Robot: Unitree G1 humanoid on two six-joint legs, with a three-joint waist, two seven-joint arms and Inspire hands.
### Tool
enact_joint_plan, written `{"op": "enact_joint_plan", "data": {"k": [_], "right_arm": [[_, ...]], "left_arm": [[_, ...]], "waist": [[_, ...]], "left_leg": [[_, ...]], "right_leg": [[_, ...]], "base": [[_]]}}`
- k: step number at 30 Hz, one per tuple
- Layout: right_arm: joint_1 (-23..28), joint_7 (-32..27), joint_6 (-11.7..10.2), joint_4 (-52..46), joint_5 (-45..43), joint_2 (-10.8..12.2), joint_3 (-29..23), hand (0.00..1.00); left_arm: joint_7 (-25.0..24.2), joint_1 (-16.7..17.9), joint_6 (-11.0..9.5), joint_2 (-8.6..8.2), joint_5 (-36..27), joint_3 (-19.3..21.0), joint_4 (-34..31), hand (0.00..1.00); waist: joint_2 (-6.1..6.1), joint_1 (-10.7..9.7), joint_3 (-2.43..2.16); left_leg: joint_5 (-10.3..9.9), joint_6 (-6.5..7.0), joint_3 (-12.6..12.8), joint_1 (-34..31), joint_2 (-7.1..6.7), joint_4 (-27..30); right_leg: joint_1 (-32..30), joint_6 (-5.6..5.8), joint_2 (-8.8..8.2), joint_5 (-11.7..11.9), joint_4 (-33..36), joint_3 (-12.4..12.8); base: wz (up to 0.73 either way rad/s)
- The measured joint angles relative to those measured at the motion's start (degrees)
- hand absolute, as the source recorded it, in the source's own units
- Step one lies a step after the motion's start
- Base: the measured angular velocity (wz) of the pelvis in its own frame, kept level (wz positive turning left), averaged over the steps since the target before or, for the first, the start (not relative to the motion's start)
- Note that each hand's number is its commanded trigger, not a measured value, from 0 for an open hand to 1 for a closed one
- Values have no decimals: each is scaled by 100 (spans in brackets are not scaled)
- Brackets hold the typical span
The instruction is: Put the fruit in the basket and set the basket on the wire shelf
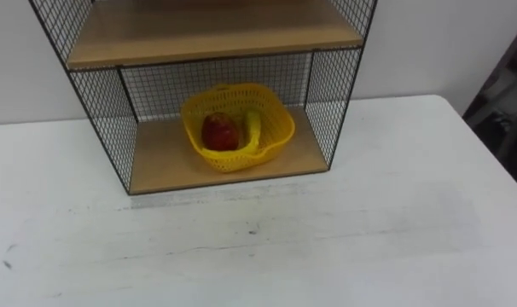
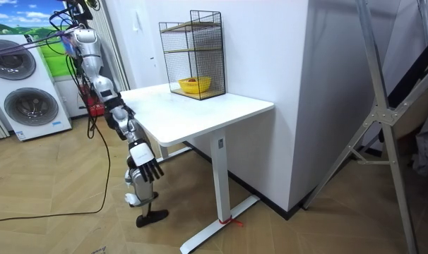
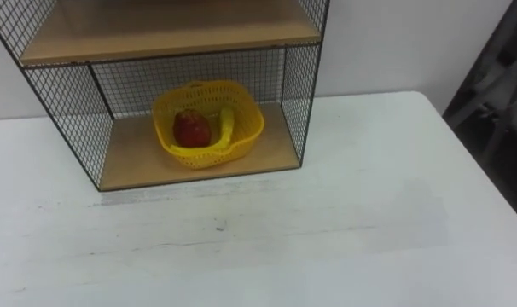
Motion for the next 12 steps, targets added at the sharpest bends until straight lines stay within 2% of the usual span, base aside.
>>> {"op": "enact_joint_plan", "data": {"k": [5, 12], "right_arm": [[-76, 442, -33, -68, 38, 115, -1, 0], [13, 883, -36, -55, -21, 102, 112, 0]], "left_arm": [[-6, 4, 11, -1, 311, 26, -32, 0], [-3, 31, 73, -3, 527, 23, 15, 0]], "waist": [[-6, 12, 7], [-46, -9, 18]], "left_leg": [[11, -1, -9, -56, 11, -3], [20, -3, 14, 24, 13, -30]], "right_leg": [[-15, -25, 24, 43, -79, -22], [77, -29, 30, 47, -78, 24]], "base": [[0], [-2]]}}
